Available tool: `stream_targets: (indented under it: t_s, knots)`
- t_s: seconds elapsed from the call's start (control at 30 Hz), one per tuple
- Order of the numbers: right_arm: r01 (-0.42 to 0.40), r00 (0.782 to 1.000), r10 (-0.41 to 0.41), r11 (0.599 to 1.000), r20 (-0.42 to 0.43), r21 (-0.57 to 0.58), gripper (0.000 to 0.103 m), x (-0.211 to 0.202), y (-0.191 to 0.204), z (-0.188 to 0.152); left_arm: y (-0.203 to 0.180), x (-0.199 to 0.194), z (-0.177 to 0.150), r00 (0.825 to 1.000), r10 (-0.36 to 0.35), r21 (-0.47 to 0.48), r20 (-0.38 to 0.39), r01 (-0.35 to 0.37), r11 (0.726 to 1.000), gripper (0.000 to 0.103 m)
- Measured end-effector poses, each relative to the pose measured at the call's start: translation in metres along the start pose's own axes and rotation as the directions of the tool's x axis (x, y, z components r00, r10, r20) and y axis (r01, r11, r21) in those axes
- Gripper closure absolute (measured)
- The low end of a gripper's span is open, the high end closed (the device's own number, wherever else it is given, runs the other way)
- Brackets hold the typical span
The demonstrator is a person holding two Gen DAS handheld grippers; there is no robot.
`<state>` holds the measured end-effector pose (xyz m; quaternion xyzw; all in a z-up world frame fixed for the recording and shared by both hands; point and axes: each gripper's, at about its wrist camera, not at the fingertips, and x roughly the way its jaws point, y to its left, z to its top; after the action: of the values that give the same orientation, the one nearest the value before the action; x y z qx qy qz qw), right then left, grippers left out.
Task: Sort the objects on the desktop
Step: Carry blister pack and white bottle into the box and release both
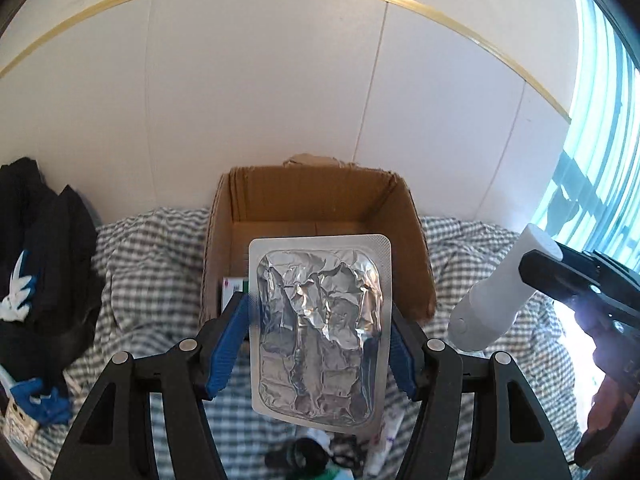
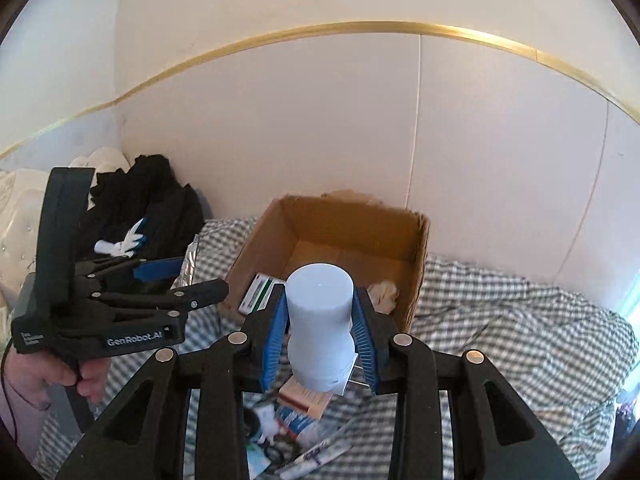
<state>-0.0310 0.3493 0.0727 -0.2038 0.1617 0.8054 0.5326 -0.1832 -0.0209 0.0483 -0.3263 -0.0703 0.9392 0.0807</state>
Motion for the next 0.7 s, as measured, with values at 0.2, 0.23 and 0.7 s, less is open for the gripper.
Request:
stream_targets:
  t_s: [0.2, 0.23, 0.7]
  knots:
    - [0.012, 1.000, -0.012, 1.000, -0.015, 0.010, 0.071, 0.040, -0.017, 0.012, 0.003, 0.042, 0.024, 1.000, 0.017, 0.017, -0.014, -0.017, 1.000, 0.038]
    - [0.008, 1.000, -0.008, 1.000, -0.020, 0.016, 0.071, 0.049, -0.021, 0.013, 0.004, 0.050, 0.027, 1.000, 0.022, 0.018, -0.018, -0.022, 1.000, 0.038]
    - [0.008, 0.994, 0.004, 0.995, -0.108, 0.104, 0.071, 0.189, -0.075, 0.027, 0.035, 0.176, 0.050, 0.996, 0.048, 0.008, -0.069, -0.047, 0.999, 0.038]
